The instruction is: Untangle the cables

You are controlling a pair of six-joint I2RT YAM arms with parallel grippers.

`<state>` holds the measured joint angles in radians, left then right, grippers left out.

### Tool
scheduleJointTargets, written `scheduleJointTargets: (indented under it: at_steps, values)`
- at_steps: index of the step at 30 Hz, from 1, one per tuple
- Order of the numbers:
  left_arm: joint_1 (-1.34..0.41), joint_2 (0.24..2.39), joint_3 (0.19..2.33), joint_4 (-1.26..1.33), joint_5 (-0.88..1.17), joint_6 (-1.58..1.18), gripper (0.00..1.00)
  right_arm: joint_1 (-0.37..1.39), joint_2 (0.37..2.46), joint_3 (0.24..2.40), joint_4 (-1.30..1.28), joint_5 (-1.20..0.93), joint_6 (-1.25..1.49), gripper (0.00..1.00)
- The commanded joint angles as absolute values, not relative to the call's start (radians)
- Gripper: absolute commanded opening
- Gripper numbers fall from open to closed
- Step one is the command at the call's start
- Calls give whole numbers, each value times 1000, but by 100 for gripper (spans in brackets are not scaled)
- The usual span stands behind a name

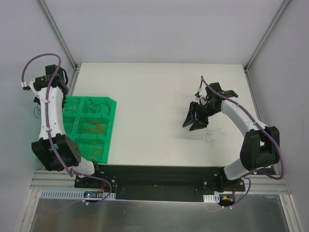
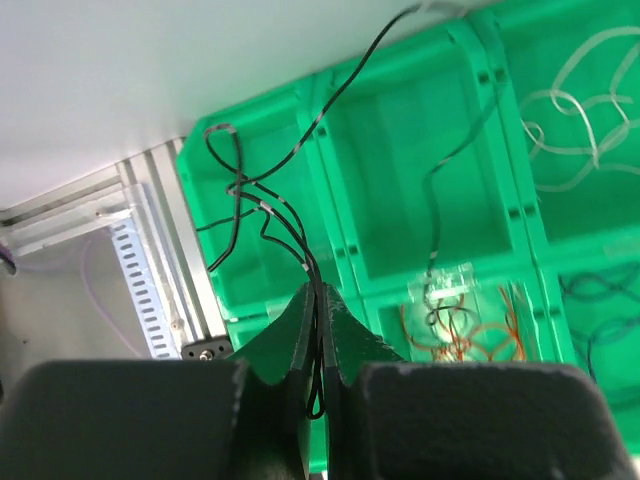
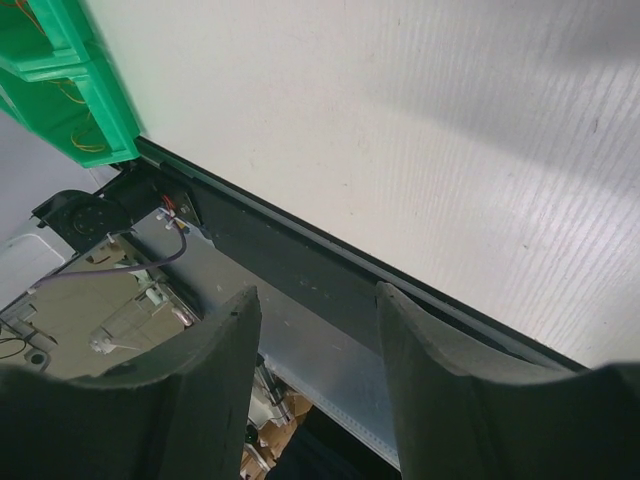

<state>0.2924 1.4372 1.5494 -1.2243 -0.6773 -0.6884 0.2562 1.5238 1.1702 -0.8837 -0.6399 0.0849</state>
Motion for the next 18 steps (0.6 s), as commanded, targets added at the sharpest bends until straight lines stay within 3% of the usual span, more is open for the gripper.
scheduleJointTargets:
  at_steps: [1, 18]
  values:
    - [330, 1543, 1591, -1281, -856, -790, 0, 261, 1543, 1219, -925, -640, 69, 52]
    - [387, 1865, 1614, -1183, -671, -831, 0, 262, 1552, 1266, -953, -621, 91, 52]
